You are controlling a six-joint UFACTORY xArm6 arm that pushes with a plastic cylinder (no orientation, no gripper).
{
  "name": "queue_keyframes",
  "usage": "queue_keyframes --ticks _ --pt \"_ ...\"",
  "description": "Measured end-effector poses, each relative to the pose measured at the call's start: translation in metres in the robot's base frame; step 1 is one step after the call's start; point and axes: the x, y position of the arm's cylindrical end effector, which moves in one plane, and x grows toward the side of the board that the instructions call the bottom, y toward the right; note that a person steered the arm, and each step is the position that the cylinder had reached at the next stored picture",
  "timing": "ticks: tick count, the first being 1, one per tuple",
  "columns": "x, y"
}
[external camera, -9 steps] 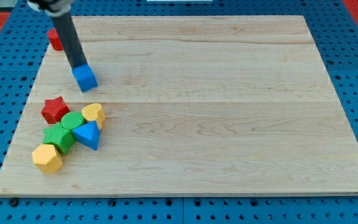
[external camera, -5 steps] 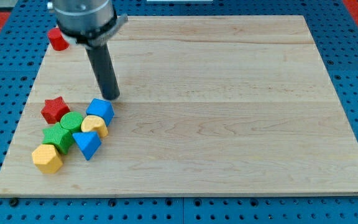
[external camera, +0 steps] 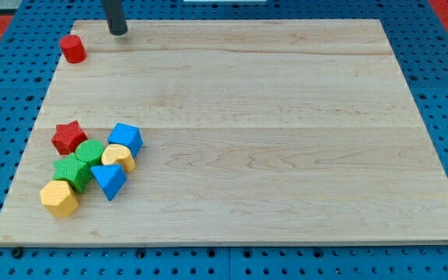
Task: Move the red circle towards the center
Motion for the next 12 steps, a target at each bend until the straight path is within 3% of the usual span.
queue_keyframes --ticks 2,3,4,6,7,8,9,10,11,12 --pt "0.000 -0.087" --pt "0.064 -0.088" --pt "0.130 -0.036" --pt "0.090 -0.052" --pt "0.041 -0.089" --pt "0.023 -0.053" --pt "0.118 0.012" --pt "0.122 0.016" --pt "0.054 0.007" --pt "0.048 0.044"
